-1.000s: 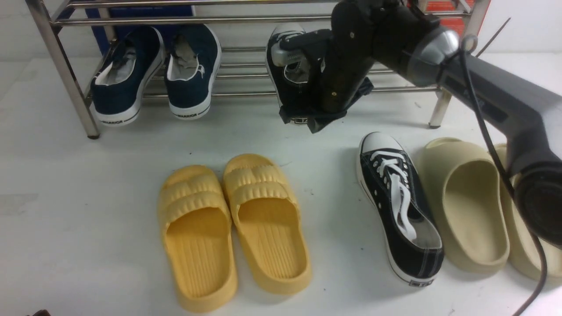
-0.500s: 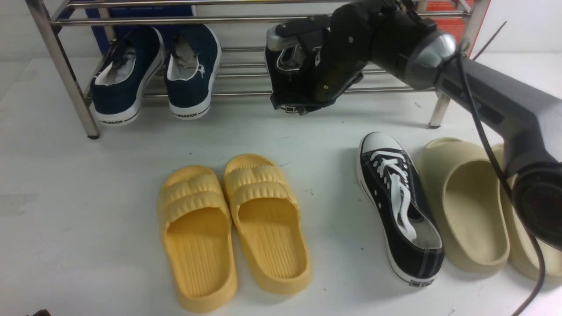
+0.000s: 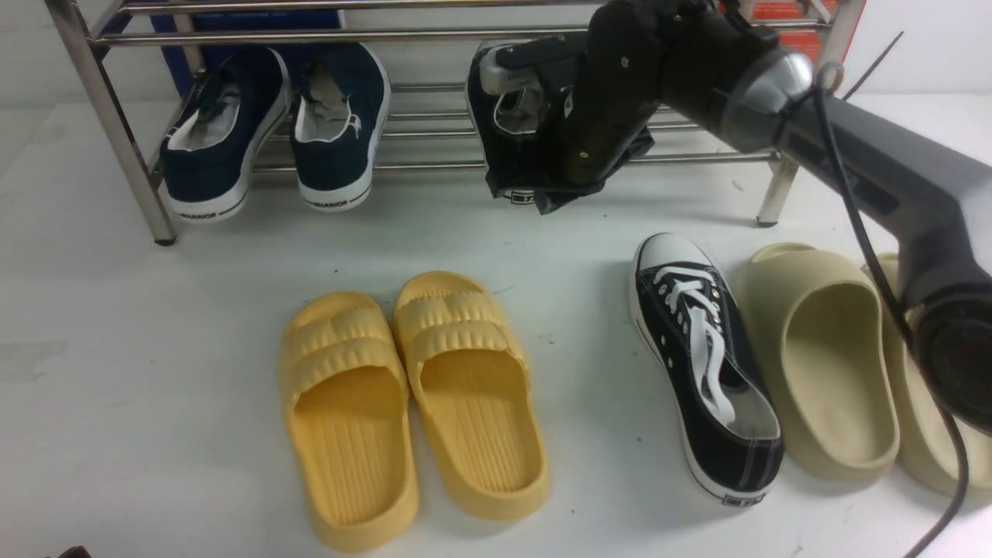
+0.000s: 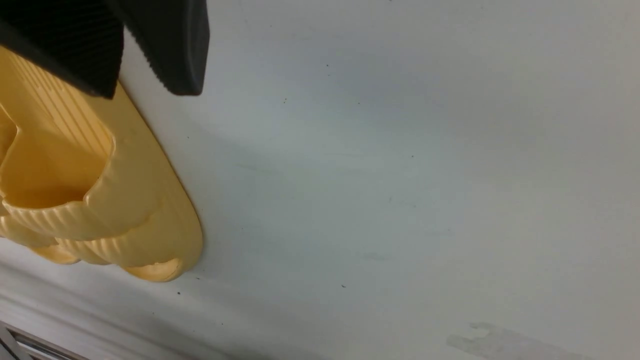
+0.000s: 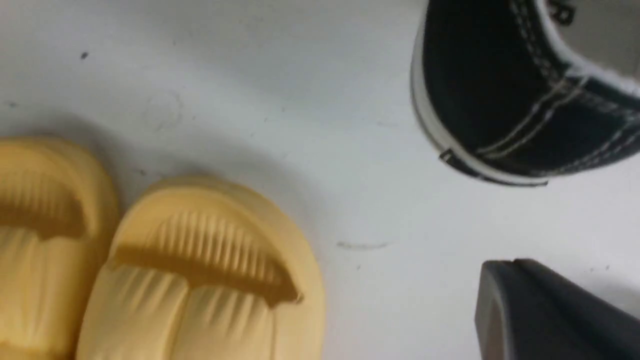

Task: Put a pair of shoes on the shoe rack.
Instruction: Use the right arm to put a shoe into the shoe rack, then use the right arm to grab the shoe closest to it, then use the right arm to put a shoe into the shoe rack

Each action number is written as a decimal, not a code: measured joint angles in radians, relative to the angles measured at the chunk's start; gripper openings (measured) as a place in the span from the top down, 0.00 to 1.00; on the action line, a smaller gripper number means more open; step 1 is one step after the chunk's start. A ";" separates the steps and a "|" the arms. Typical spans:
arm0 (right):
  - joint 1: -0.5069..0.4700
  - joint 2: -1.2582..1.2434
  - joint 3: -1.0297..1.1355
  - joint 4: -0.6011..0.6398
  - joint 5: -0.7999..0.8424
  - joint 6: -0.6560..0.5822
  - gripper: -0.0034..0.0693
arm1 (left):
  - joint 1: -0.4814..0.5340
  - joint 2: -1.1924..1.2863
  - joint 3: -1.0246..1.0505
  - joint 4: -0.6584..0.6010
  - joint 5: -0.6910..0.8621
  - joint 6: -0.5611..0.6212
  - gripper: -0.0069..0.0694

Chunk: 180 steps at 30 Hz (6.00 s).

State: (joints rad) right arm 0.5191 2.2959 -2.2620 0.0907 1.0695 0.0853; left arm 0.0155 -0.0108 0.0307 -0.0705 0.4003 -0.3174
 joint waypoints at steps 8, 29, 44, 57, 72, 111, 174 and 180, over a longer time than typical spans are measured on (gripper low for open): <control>0.000 -0.192 0.020 0.040 0.171 -0.085 0.91 | 0.000 0.000 0.000 0.000 0.000 0.000 0.65; 0.000 -0.755 1.094 -0.137 -0.035 0.207 0.67 | 0.000 0.000 0.000 0.000 0.000 0.000 0.63; -0.037 -0.574 1.179 -0.130 -0.263 0.266 0.43 | 0.000 0.000 0.000 0.000 0.000 0.000 0.62; -0.044 -0.609 1.180 -0.124 -0.174 0.269 0.92 | 0.000 0.000 0.000 0.000 0.000 0.000 0.62; -0.087 -0.737 1.062 -0.080 -0.129 0.261 0.92 | 0.000 0.000 0.000 0.000 0.000 0.000 0.61; -0.280 0.083 -0.051 0.141 -0.130 0.265 0.90 | 0.000 0.000 0.000 0.000 0.000 0.000 0.60; -0.082 -0.065 -0.018 -0.034 0.019 -0.265 0.41 | 0.000 0.000 0.000 0.000 0.000 0.000 0.60; -0.077 -0.031 -0.017 -0.035 0.003 -0.293 0.40 | 0.000 0.000 0.000 0.000 0.000 0.000 0.60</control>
State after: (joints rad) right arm 0.4417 2.2653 -2.2792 0.0557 1.0723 -0.2080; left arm 0.0155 -0.0108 0.0307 -0.0705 0.4003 -0.3174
